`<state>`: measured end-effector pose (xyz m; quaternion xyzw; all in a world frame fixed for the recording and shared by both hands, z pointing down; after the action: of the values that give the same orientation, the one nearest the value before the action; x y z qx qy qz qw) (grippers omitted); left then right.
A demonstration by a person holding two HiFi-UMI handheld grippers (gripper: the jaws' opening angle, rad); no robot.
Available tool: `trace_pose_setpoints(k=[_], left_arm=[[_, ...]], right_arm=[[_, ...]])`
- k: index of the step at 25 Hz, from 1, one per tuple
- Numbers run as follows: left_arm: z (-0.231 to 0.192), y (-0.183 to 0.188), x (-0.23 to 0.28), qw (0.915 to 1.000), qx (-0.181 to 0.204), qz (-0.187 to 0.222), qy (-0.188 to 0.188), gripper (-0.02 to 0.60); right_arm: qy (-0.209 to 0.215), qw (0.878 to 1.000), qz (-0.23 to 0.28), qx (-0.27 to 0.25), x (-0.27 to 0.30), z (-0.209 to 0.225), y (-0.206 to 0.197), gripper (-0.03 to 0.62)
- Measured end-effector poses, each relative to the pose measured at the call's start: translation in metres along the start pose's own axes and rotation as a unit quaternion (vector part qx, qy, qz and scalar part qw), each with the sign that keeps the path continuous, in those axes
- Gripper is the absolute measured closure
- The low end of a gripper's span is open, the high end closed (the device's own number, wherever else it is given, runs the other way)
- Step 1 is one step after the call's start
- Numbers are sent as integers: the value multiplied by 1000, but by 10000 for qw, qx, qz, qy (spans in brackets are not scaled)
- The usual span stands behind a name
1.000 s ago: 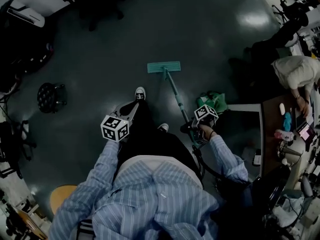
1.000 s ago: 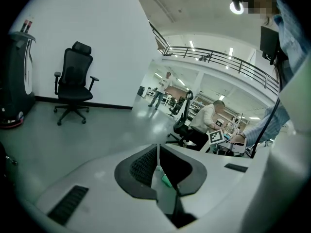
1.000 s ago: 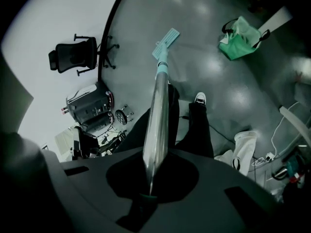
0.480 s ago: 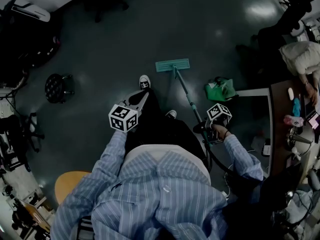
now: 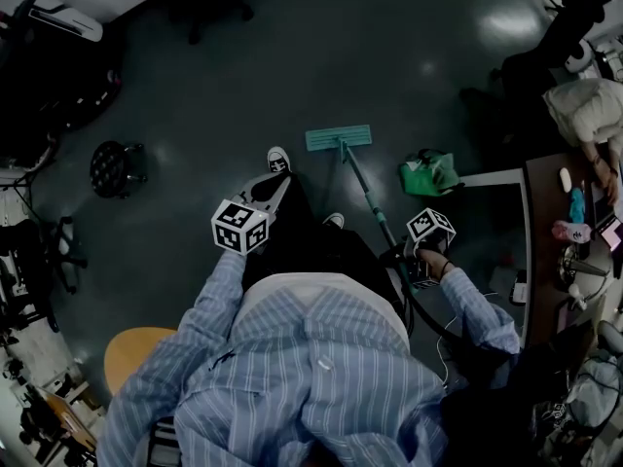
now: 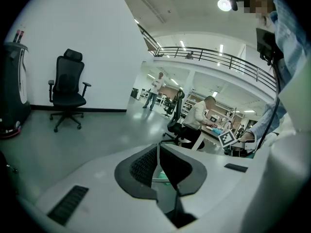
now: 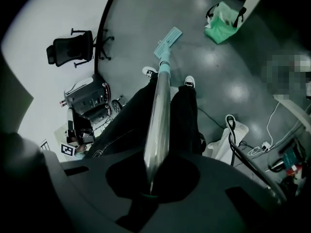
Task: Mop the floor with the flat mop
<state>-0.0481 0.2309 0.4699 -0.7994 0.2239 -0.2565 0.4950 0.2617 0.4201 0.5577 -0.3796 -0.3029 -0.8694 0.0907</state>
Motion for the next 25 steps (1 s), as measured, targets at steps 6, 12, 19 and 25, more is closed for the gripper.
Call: trace_pose_setpoints(k=[6, 12, 19, 25], left_arm=[[6, 1, -1, 9999, 60, 20, -83, 563], [12, 0, -2, 9997, 187, 6, -172, 563], [10, -2, -9, 9996, 203, 17, -187, 563], [8, -1, -17, 9996, 188, 54, -212, 563]], right_arm=[[5, 10000, -1, -17, 5, -2, -7, 574], [137, 9997, -43, -207, 10, -9, -10, 574], [139, 9998, 5, -172, 15, -11, -14, 574], [15, 9998, 28, -210, 21, -16, -18, 574]])
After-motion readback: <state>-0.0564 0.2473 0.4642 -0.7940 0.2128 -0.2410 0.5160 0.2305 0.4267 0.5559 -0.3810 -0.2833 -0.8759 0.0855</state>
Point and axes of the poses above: the fingertips, and each gripper's own axes: x forward along the fingers, z to its right, y out of its top, the point moved 7 cm from there along -x, backward along the fingers, and after that the axes turned 14 degrees about z, right-handed, at the moved point
